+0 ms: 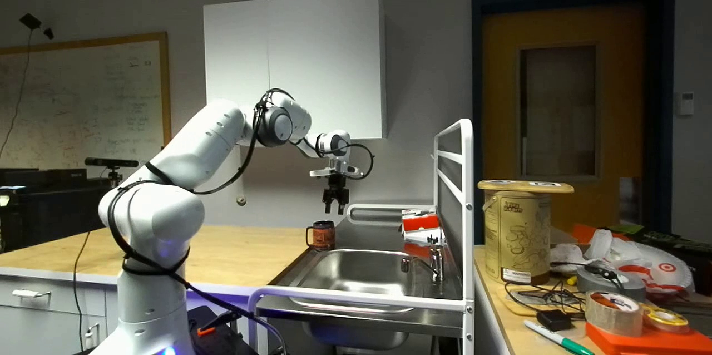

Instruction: Put the cup in the sink

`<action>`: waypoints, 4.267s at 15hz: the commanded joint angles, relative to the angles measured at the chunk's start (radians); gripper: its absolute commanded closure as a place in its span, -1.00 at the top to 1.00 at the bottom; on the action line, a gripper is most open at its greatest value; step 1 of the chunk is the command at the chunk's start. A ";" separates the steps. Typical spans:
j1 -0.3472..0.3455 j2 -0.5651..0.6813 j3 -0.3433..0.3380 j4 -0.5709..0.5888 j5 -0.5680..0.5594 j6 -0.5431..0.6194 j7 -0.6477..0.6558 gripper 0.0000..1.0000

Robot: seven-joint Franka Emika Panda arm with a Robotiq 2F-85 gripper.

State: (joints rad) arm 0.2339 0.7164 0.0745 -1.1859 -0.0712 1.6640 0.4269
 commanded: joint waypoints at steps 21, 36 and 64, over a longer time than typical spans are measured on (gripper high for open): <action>0.024 0.335 -0.032 0.411 0.078 -0.315 -0.017 0.14; 0.002 0.261 -0.028 0.443 0.066 -0.282 0.003 -0.88; -0.122 -0.174 -0.156 -0.680 0.083 0.447 0.141 -0.89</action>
State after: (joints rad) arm 0.0888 0.6056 -0.0625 -1.7571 0.0272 2.0414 0.5459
